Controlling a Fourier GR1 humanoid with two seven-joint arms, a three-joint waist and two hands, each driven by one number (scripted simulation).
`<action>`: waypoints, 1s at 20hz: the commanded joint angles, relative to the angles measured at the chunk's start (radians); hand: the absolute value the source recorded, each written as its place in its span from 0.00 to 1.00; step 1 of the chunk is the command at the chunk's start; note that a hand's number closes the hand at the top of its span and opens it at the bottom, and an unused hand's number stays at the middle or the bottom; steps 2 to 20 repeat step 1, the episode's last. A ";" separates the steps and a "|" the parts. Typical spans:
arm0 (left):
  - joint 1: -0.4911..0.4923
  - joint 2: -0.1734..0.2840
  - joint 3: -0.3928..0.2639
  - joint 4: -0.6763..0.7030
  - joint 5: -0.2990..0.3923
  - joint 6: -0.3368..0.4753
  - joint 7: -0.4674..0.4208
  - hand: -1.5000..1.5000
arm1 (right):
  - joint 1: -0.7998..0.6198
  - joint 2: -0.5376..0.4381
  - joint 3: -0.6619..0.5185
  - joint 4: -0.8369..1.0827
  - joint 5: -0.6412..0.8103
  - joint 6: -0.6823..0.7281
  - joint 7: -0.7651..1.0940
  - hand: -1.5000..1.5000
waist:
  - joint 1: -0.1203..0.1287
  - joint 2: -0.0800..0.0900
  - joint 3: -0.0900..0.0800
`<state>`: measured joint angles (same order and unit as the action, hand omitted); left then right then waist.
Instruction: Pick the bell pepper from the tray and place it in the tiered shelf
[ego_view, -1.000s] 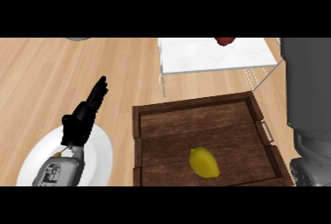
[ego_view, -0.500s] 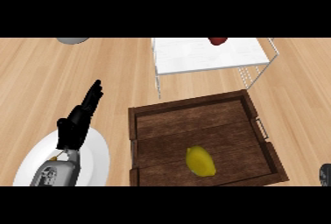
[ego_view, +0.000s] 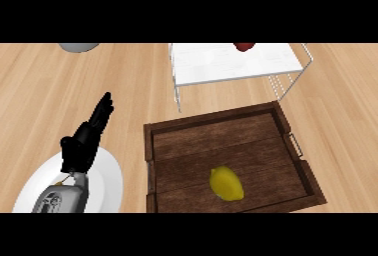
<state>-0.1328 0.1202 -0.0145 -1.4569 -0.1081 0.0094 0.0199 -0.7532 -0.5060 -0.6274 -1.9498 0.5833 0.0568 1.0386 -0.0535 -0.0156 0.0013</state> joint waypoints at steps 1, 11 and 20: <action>-0.031 -0.012 -0.002 0.012 -0.021 0.027 0.017 0.50 | 0.149 -0.039 -0.174 -0.137 -0.206 0.161 0.056 0.00 | -0.002 0.003 0.001; -0.031 -0.012 -0.002 0.012 -0.021 0.027 0.017 0.50 | 0.149 -0.039 -0.174 -0.137 -0.206 0.161 0.056 0.00 | -0.002 0.003 0.001; -0.031 -0.012 -0.002 0.012 -0.021 0.027 0.017 0.50 | 0.149 -0.039 -0.174 -0.137 -0.206 0.161 0.056 0.00 | -0.002 0.003 0.001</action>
